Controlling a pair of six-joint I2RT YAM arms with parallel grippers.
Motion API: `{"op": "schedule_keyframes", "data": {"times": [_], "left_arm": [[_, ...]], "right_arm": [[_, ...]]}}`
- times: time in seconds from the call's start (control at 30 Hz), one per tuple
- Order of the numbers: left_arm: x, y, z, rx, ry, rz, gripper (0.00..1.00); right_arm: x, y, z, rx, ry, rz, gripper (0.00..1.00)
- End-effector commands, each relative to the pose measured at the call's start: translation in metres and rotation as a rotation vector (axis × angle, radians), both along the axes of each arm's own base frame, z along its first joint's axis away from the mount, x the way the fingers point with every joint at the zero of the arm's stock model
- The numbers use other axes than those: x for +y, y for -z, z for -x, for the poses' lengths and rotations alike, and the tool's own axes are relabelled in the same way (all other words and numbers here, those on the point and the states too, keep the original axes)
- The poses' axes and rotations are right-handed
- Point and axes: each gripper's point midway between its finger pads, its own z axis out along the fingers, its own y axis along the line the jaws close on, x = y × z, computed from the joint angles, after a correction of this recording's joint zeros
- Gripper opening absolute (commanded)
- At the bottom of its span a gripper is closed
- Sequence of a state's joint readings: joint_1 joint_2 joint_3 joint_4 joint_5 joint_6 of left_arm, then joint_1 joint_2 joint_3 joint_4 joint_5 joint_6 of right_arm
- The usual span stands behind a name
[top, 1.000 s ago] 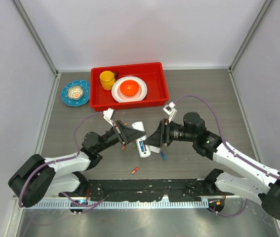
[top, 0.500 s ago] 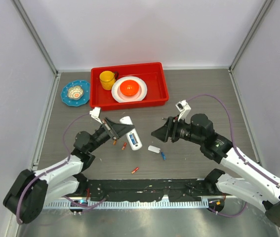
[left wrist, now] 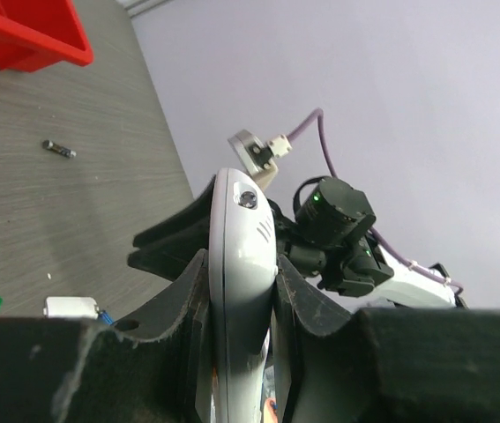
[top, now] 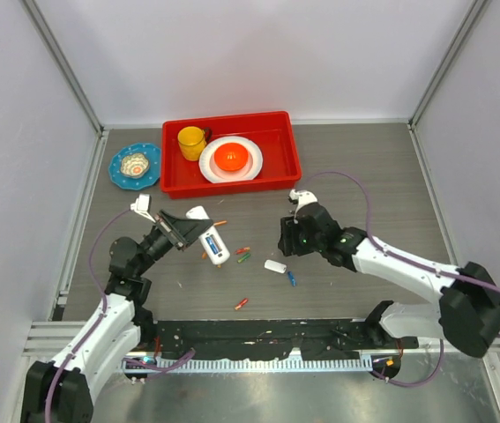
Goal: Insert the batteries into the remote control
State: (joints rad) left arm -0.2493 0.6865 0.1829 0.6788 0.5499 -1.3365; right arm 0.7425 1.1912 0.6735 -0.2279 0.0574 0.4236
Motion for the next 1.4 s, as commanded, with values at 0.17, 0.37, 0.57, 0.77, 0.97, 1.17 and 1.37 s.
{"op": "schedule_keyframes", "data": {"times": [0.17,0.37,0.57,0.77,0.97,1.17,1.37], "left_arm": [[-0.002,-0.038,0.019,-0.121,0.112,0.091,0.00],[-0.002,-0.047,0.029,-0.174,0.125,0.096,0.00],[-0.002,-0.041,0.034,-0.164,0.134,0.092,0.00],[-0.002,-0.040,0.035,-0.164,0.135,0.094,0.00],[-0.003,-0.035,0.036,-0.152,0.150,0.087,0.00],[-0.003,-0.033,0.036,-0.142,0.150,0.089,0.00],[-0.003,-0.030,0.035,-0.134,0.144,0.087,0.00]], "right_arm": [[0.055,-0.015,-0.054,-0.103,-0.030,-0.030,0.57],[0.100,-0.002,-0.047,-0.055,-0.127,-0.018,0.62],[0.117,0.016,-0.044,-0.024,-0.113,0.039,0.74],[0.125,0.028,-0.040,-0.026,-0.080,0.106,0.74],[0.125,0.042,-0.039,-0.012,-0.055,0.147,0.75],[0.127,0.048,-0.038,-0.007,-0.051,0.154,0.74],[0.134,0.055,-0.033,0.011,-0.072,0.164,0.70]]}}
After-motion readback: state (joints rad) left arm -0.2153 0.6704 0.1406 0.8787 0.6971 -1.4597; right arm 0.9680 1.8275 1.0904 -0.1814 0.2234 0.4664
